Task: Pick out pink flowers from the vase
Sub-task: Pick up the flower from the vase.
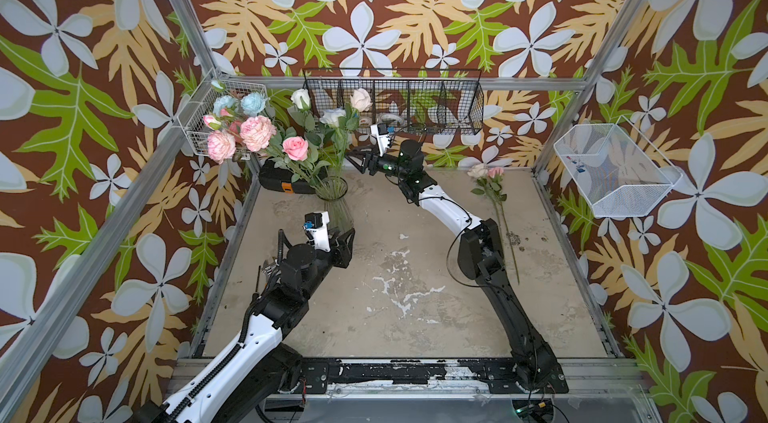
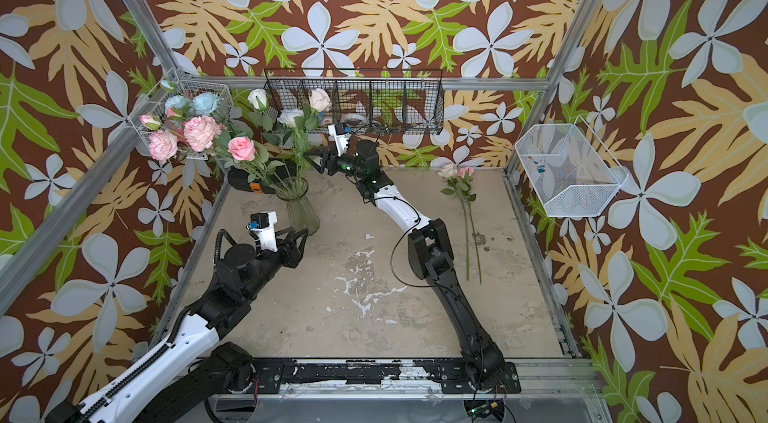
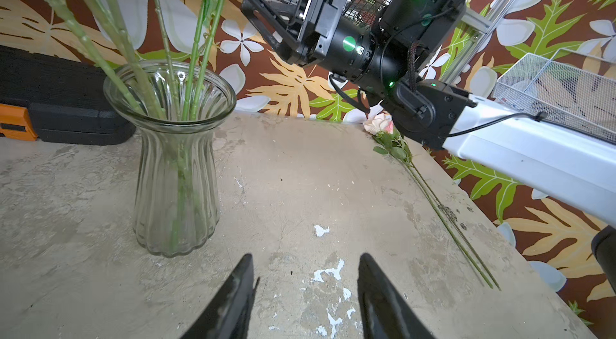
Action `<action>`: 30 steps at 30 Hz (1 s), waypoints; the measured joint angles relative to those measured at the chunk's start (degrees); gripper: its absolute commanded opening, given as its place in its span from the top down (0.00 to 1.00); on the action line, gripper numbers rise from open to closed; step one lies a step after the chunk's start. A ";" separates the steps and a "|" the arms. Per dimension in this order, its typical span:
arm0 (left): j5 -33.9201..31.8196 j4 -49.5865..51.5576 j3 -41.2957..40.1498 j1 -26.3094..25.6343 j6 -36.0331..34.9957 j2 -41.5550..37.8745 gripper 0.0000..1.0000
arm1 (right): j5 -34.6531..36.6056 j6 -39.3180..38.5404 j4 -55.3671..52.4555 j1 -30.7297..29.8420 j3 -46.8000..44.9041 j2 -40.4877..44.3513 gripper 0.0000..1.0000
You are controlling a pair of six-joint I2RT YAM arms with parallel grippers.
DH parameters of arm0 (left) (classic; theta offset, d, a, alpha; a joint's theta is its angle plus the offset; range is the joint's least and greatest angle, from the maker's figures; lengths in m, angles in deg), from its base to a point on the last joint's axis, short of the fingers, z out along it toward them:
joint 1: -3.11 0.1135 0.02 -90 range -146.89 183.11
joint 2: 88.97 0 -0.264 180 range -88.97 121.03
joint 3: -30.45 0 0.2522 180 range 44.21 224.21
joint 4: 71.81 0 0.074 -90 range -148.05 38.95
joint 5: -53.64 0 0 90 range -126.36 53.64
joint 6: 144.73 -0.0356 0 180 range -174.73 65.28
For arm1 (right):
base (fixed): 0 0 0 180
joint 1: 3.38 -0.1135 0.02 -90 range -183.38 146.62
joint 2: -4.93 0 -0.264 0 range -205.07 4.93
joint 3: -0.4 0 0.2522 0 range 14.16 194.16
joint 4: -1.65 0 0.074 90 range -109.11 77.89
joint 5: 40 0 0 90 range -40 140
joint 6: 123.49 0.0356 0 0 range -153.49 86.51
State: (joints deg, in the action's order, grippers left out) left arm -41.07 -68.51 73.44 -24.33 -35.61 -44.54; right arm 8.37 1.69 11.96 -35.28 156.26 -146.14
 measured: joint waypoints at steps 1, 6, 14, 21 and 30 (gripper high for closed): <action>-0.09 0.02 -0.02 0.00 -0.02 -0.22 0.49 | 0.02 -0.31 0.15 -0.42 0.33 -0.42 0.20; -0.92 0.22 -0.07 0.00 -0.55 -1.79 0.49 | 0.87 -1.84 0.87 -2.23 2.91 -2.21 0.14; -1.27 0.81 -0.11 0.00 -1.27 -2.32 0.49 | 4.87 -5.66 1.31 -3.65 4.70 -5.01 0.38; -1.27 0.81 -0.11 0.00 -1.31 -1.99 0.49 | 6.25 -7.21 1.22 -3.72 5.03 -5.68 0.76; -1.27 0.79 -0.11 0.00 -1.46 -1.42 0.49 | 6.69 -10.14 -0.07 -3.74 4.50 -3.93 0.95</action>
State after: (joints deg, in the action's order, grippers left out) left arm -42.33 -67.72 73.33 -24.33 -37.08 -45.96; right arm 15.06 -8.46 11.90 -39.02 160.76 -150.07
